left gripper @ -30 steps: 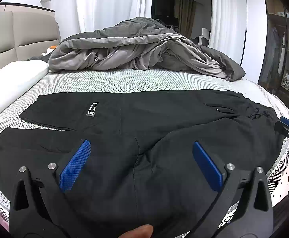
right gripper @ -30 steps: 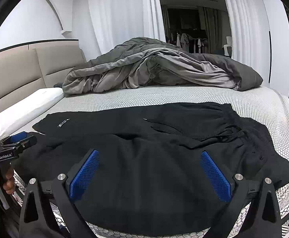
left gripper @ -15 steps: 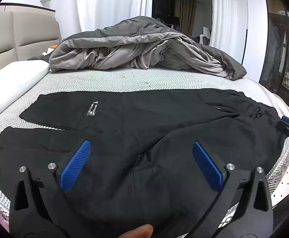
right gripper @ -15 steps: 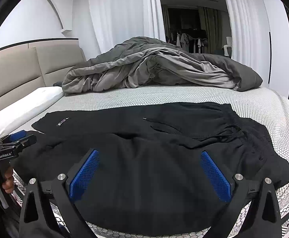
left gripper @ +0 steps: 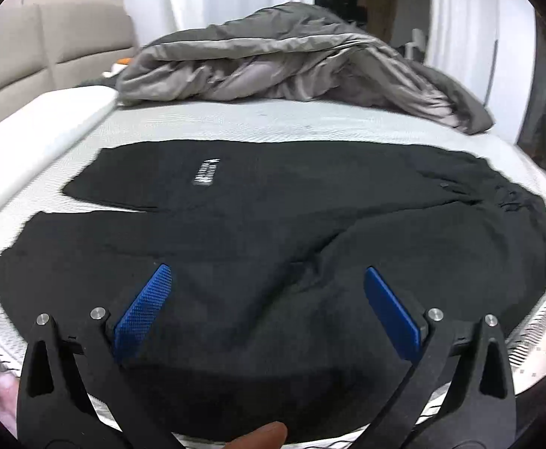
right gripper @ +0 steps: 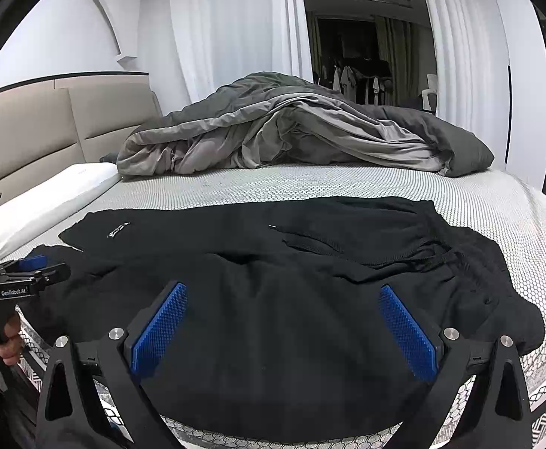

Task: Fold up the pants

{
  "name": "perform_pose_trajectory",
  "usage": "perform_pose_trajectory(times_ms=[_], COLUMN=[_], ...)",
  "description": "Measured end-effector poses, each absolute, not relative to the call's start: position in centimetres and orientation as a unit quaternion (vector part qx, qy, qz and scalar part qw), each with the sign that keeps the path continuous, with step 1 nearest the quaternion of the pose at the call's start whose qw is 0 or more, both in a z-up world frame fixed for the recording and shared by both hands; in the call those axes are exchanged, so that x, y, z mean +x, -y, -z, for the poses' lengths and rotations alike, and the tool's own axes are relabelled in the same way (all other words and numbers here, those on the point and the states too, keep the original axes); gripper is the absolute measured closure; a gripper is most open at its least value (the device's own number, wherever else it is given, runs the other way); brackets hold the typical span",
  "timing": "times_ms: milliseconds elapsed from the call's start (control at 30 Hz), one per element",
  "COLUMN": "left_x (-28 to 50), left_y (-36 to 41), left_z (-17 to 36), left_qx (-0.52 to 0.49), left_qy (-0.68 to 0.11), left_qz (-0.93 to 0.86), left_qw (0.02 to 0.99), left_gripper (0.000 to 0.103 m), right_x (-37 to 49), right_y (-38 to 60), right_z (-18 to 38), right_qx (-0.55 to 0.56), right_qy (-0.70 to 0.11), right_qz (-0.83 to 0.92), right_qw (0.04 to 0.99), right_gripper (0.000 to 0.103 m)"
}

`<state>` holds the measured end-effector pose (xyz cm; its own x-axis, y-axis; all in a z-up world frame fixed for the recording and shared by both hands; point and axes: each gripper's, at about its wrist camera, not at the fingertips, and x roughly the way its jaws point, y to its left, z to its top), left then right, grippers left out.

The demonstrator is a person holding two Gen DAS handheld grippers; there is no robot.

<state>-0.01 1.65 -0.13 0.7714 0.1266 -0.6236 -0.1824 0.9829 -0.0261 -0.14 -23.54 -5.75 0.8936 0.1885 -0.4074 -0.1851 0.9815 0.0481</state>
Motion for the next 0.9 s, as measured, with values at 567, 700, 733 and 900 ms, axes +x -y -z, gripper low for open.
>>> perform_pose_trajectory(times_ms=[567, 700, 733, 900], left_x=[-0.4, -0.4, -0.4, -0.4], left_y=[-2.0, -2.1, -2.0, -2.0], left_z=[1.0, 1.0, 0.9, 1.0], left_qx=[-0.030, -0.037, -0.037, -0.039], left_qy=[-0.367, -0.370, -0.370, -0.370], left_qz=[-0.082, -0.075, -0.075, -0.075], left_qw=[0.926, 0.925, 0.925, 0.925], left_gripper=[0.001, 0.001, 0.001, 0.001], right_x=[0.4, 0.4, 0.4, 0.4], right_y=[20.5, 20.4, 20.4, 20.5], right_z=[6.3, 6.4, 6.3, 6.3], right_qx=[-0.044, -0.044, -0.044, -0.043], right_qy=[-0.227, -0.227, -0.228, -0.227], right_qz=[-0.107, -0.107, -0.107, -0.105], right_qw=[0.967, 0.967, 0.967, 0.967], right_gripper=[0.000, 0.000, 0.000, 0.000])
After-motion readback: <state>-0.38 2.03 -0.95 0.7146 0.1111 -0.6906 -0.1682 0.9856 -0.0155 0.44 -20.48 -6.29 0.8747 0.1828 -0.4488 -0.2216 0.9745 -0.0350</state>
